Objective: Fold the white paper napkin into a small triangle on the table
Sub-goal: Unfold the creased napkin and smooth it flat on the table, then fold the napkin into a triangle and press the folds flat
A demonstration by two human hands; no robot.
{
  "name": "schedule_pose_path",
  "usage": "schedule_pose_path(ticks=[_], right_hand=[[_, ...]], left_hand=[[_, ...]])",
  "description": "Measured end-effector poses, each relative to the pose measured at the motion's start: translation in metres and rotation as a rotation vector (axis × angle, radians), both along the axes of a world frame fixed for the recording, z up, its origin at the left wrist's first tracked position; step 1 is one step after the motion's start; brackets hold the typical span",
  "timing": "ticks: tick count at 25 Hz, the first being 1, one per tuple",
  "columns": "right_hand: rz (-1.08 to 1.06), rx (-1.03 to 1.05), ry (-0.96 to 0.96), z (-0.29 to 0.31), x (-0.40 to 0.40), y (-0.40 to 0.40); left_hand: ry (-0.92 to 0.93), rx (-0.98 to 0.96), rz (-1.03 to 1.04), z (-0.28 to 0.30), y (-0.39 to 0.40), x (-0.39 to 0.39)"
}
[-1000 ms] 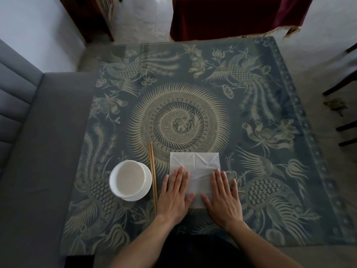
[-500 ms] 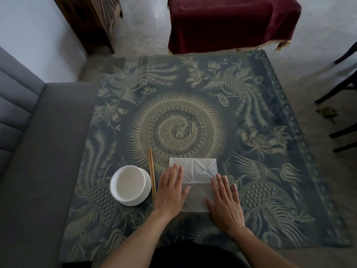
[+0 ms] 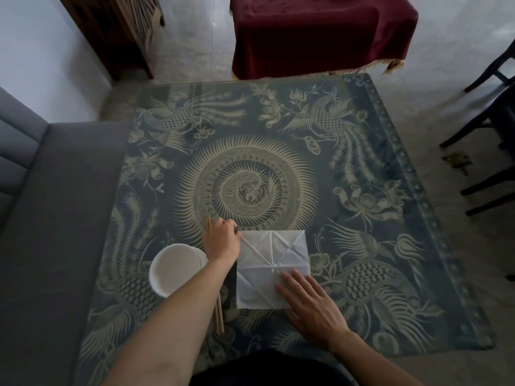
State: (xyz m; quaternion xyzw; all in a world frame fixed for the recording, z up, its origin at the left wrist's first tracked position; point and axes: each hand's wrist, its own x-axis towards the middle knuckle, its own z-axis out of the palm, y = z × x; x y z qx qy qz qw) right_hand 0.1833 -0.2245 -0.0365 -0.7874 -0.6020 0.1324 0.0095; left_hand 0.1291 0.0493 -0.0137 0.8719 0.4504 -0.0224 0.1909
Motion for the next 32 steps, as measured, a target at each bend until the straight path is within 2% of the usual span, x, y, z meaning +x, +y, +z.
schedule_pose_path(ticks=[11, 19, 26, 32], right_hand=[[0.001, -0.022, 0.003, 0.002, 0.004, 0.003], [-0.014, -0.055, -0.038, 0.016, -0.002, 0.013], [0.041, -0.108, 0.037, 0.02, 0.0, 0.041], [0.016, -0.07, 0.072, 0.018, 0.004, 0.039]], left_hand=[[0.019, -0.064, -0.081, 0.003, 0.006, 0.002], [-0.106, -0.235, -0.145, 0.028, 0.001, -0.004], [-0.197, -0.273, -0.184, 0.046, -0.015, -0.01], [-0.304, -0.287, -0.217, 0.059, -0.033, -0.011]])
